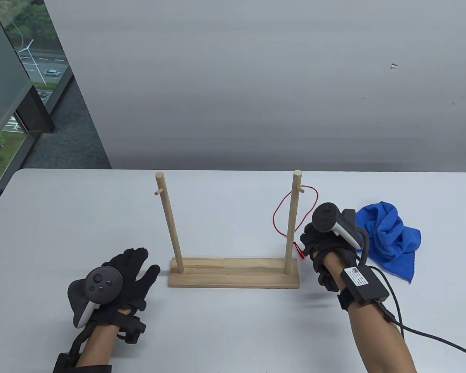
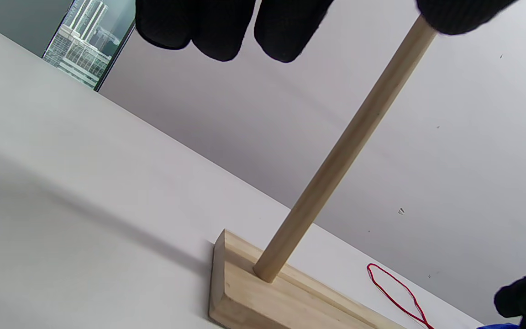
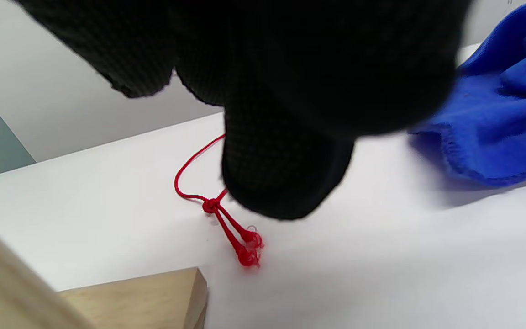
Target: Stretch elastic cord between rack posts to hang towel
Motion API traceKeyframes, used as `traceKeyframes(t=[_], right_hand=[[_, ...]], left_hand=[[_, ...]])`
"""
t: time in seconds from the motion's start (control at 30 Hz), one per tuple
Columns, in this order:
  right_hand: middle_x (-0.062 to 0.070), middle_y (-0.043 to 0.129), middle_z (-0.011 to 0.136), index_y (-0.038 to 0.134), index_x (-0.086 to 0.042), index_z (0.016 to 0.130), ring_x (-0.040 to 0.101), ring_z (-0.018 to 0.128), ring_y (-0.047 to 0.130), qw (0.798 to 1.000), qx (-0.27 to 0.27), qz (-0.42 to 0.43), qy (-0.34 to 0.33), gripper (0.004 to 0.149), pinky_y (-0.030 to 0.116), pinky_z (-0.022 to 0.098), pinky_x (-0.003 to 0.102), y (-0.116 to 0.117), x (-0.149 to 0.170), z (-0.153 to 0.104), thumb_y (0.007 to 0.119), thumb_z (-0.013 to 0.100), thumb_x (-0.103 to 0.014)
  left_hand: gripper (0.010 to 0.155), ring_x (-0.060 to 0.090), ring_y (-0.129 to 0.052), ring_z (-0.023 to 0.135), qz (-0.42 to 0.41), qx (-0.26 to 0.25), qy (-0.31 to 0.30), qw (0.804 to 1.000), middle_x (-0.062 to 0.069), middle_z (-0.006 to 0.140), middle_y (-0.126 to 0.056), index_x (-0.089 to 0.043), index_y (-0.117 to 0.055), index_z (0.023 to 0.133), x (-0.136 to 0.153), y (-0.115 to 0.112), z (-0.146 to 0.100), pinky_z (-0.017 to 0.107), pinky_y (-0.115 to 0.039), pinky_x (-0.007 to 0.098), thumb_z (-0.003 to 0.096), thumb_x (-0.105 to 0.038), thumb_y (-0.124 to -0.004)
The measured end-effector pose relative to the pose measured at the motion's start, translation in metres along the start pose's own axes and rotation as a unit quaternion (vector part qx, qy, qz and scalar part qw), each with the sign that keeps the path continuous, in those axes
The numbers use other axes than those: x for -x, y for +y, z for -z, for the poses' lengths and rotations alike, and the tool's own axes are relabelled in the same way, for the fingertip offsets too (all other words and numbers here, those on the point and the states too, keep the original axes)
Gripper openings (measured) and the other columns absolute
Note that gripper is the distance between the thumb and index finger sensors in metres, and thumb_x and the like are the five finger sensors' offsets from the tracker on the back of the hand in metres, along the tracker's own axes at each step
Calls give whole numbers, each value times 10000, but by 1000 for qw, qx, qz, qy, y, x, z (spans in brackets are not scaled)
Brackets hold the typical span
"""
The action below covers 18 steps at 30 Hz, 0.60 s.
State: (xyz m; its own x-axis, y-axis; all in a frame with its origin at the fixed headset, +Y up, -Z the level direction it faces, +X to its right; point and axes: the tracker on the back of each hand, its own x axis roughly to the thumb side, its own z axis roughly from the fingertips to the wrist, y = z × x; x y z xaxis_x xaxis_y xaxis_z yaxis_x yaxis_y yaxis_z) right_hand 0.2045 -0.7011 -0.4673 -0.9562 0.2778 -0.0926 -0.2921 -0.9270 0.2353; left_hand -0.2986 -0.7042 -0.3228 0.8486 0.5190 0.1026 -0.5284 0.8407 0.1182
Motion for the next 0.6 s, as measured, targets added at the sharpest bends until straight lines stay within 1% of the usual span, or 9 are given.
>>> traceKeyframes(t=[0.07, 0.17, 0.23, 0.3, 0.37, 0.47, 0.6], right_hand=[[116, 909, 684, 711, -168, 889, 177, 236, 1081, 999, -34, -3, 10, 515, 883, 44, 203, 4, -4, 15, 778, 455, -437], [92, 935, 631, 720, -174, 878, 154, 207, 1069, 998, -57, -23, 15, 514, 865, 29, 191, 10, -11, 30, 787, 448, -447], [83, 938, 617, 708, -173, 885, 150, 209, 1062, 995, -85, -52, 25, 539, 858, 33, 189, 17, -15, 41, 791, 442, -470], [70, 936, 607, 688, -166, 890, 141, 212, 1057, 991, -101, -77, 32, 568, 854, 36, 184, 21, -17, 49, 790, 436, -492], [65, 937, 596, 687, -163, 889, 140, 213, 1055, 988, -113, -99, 40, 586, 852, 38, 183, 24, -19, 55, 792, 431, -513], [55, 936, 584, 677, -136, 886, 140, 219, 1052, 980, -142, -126, 55, 653, 851, 42, 180, 30, -20, 63, 790, 414, -572], [34, 953, 540, 716, -123, 853, 128, 219, 1049, 974, -161, -150, 53, 673, 849, 42, 174, 37, -20, 67, 798, 396, -610]], left_hand=[[852, 455, -624, 1053, 11, -9, 2, 1000, 126, 1142, -664, -243, -685, 1046, 1, 3, 0, 721, -380, 719, 412, -811, -646], [902, 457, -585, 1078, 15, -19, 7, 1000, 119, 1158, -644, -257, -662, 1062, 3, 6, -3, 713, -345, 739, 390, -856, -623], [924, 460, -567, 1087, 18, -21, 9, 1000, 117, 1168, -630, -265, -653, 1068, 5, 8, -5, 707, -332, 749, 379, -879, -612], [935, 461, -554, 1093, 19, -21, 13, 1000, 119, 1174, -620, -269, -649, 1072, 6, 9, -6, 703, -327, 756, 375, -891, -605], [942, 462, -551, 1095, 17, -21, 16, 1000, 116, 1177, -615, -269, -643, 1075, 8, 9, -7, 704, -325, 755, 372, -895, -602], [940, 460, -550, 1095, 17, -22, 21, 999, 115, 1176, -617, -268, -646, 1073, 8, 9, -8, 706, -327, 751, 374, -893, -599], [934, 462, -552, 1092, 11, -20, 30, 999, 119, 1173, -620, -263, -653, 1070, 10, 9, -8, 708, -329, 746, 380, -889, -588]])
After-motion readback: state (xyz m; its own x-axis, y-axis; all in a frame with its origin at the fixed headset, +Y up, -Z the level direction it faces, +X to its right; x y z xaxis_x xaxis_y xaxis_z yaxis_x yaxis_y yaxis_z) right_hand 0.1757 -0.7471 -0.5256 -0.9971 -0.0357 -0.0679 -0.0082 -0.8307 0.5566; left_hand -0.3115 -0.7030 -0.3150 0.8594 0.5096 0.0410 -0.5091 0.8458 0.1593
